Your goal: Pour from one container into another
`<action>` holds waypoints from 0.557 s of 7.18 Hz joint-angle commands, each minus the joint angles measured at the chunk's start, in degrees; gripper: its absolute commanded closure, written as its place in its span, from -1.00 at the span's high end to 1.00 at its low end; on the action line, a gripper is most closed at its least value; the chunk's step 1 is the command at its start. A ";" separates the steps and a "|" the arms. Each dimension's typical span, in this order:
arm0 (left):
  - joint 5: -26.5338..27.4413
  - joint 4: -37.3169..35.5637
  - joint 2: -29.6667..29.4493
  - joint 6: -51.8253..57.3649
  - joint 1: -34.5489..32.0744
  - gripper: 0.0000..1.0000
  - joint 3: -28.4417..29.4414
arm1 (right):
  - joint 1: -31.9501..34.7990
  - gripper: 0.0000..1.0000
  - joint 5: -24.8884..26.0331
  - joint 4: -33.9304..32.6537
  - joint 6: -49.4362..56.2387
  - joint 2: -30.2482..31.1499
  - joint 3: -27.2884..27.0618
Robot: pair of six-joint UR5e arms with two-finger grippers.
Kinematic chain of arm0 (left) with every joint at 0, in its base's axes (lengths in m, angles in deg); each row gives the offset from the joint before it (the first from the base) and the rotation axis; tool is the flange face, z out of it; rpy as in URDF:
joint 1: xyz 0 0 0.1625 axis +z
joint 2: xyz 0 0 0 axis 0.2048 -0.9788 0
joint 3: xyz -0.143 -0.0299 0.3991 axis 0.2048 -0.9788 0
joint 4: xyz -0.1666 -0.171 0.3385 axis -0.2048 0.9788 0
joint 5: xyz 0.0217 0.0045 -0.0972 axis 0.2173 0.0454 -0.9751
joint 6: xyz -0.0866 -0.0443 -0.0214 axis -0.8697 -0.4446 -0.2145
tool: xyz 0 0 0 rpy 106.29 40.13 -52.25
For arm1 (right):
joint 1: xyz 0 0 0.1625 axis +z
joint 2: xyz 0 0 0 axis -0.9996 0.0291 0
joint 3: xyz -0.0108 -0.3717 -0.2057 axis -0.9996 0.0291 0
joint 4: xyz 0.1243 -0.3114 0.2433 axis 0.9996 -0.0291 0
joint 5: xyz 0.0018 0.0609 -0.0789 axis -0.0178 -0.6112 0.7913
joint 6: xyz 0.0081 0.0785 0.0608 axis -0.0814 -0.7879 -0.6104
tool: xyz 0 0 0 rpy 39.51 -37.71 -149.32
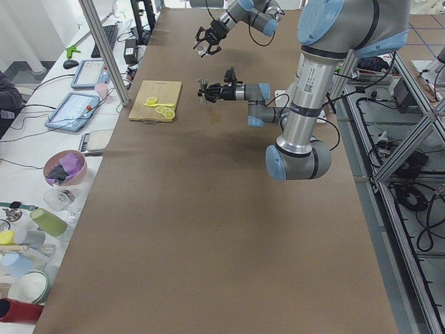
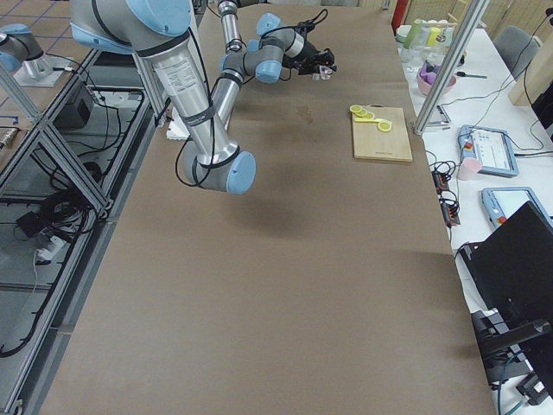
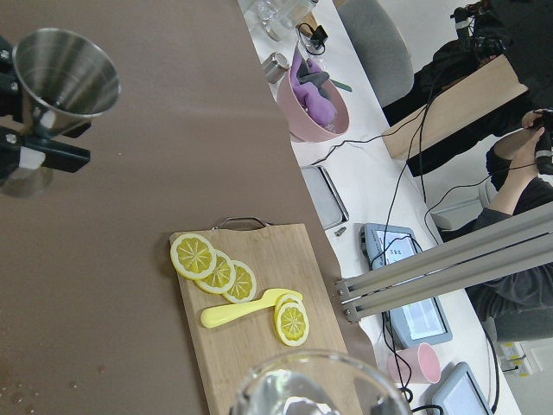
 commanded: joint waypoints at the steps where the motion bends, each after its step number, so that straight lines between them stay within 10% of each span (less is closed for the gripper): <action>1: -1.54 1.04 2.51 -0.01 -0.42 -1.00 -1.54 | 0.75 -1.00 0.06 0.10 -0.18 3.37 -3.20; 4: -2.25 5.24 6.37 -0.10 -0.77 -1.00 -1.99 | 1.01 -1.00 0.06 0.19 -2.02 4.79 -3.31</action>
